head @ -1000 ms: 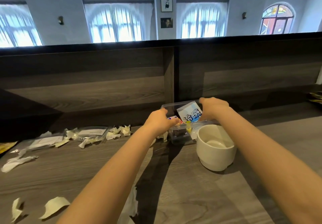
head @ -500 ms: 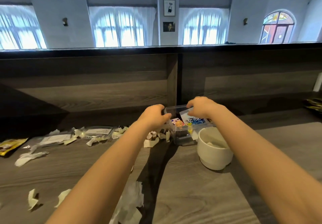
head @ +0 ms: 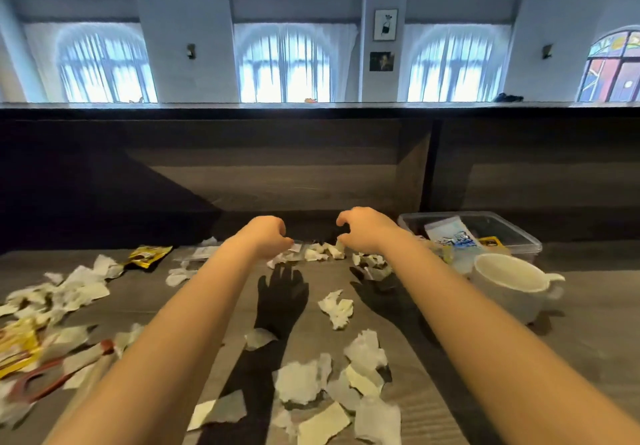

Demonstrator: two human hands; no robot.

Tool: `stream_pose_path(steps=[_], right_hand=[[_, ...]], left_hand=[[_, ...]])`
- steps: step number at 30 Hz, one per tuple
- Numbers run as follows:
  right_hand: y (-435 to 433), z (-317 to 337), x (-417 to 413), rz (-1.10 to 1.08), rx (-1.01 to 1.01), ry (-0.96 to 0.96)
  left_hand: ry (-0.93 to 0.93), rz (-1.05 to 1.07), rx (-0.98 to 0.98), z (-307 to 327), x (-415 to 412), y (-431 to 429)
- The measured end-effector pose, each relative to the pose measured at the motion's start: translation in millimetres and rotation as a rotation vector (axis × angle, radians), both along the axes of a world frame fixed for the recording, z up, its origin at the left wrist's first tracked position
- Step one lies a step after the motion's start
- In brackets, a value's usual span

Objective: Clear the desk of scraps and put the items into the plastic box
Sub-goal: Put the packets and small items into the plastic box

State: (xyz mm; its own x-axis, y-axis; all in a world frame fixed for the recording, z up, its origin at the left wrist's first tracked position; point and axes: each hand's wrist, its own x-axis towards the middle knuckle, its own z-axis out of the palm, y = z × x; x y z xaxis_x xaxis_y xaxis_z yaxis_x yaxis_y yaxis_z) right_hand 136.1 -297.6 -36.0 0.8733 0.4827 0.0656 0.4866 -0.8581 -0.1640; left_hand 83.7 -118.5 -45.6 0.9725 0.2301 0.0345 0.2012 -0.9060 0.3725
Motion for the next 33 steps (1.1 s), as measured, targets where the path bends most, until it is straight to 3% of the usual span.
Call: stream_pose_path(steps=[16, 21, 27, 33], right_hand=[[145, -49, 45, -0.051, 0.001, 0.186], [157, -67, 65, -0.081, -0.093, 0.198], [161, -75, 72, -0.107, -0.067, 0.133], [163, -68, 72, -0.121, -0.073, 0.196]], left_hand=[[-0.004, 0.261, -0.045, -38, -17, 206], [0.049, 0.369, -0.053, -48, -4, 230], [0.147, 0.459, 0.035, -65, 2, 246], [0.165, 0.525, 0.077, -72, 5, 248]])
